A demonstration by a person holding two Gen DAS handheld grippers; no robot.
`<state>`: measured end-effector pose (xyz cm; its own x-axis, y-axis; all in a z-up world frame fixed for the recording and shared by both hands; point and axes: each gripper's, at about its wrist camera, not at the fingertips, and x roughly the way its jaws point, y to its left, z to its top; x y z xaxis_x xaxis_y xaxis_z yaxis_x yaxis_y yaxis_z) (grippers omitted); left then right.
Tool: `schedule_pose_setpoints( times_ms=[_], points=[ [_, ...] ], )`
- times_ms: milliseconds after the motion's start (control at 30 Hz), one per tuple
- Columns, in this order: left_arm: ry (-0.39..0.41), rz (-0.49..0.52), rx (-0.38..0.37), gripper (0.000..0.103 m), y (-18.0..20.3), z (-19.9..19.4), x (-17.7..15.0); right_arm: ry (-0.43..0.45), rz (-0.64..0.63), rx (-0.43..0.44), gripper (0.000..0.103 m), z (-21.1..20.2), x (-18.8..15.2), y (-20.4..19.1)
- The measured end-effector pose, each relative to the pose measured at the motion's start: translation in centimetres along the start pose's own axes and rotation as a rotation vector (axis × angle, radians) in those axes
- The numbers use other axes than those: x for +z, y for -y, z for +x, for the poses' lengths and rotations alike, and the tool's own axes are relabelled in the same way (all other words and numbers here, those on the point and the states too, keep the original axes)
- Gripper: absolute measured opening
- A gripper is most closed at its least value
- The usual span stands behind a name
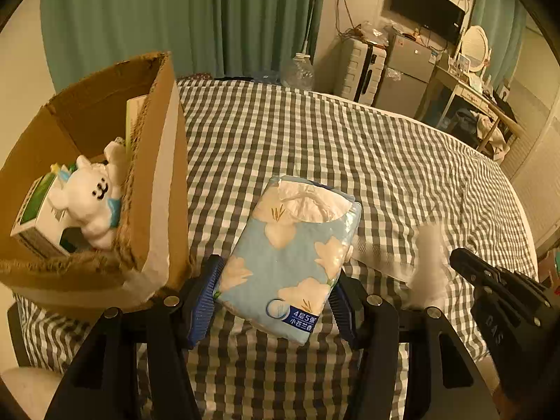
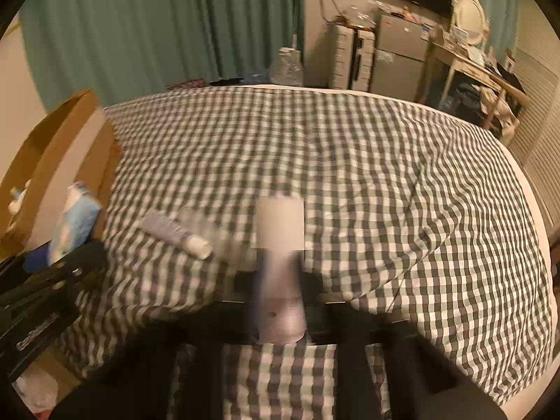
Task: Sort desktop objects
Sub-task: 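Grasp the blue tissue pack with the left tool while the right grasps the white bottle, then carry the tissue pack and white bottle to the box and release both inside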
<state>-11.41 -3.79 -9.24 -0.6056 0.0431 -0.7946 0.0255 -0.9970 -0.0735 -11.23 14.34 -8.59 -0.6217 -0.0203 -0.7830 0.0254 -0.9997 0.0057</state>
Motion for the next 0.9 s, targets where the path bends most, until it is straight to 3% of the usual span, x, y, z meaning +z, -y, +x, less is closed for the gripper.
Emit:
schedule_pose_setpoints(
  times_ms=[167,233,267,300,433,633,733,833,900],
  points=[
    [-0.003,0.010,-0.015,0.059,0.3,0.1,-1.0,-0.012,0.045,0.102,0.001,-0.6,-0.9,0.3],
    [-0.004,0.015,-0.014,0.059,0.3,0.2,-1.6,-0.045,0.123,0.155,0.018,-0.1,-0.9,1.4],
    [-0.008,0.020,-0.014,0.059,0.2,0.5,-1.9,-0.056,0.170,0.167,0.038,0.3,-1.0,2.1],
    [-0.010,0.022,-0.010,0.059,0.3,0.5,-2.4,-0.063,0.207,0.188,0.043,0.6,-1.1,2.5],
    [-0.044,0.005,-0.004,0.059,-0.6,1.6,-3.5,-0.150,0.238,0.201,0.047,2.5,-1.7,2.8],
    [-0.060,-0.031,-0.024,0.059,-1.5,2.3,-3.8,-0.219,0.148,0.194,0.048,5.0,-2.1,0.2],
    [-0.064,-0.048,-0.026,0.059,-1.9,2.3,-4.2,-0.254,0.085,0.149,0.048,6.4,-2.7,-1.1],
    [-0.043,-0.035,-0.041,0.059,-2.0,1.8,-4.5,-0.258,0.045,0.119,0.048,6.6,-3.2,-1.9],
    [-0.036,-0.019,-0.036,0.059,-1.8,1.6,-4.6,-0.209,0.006,0.101,0.043,5.9,-3.1,-2.0]
  ],
)
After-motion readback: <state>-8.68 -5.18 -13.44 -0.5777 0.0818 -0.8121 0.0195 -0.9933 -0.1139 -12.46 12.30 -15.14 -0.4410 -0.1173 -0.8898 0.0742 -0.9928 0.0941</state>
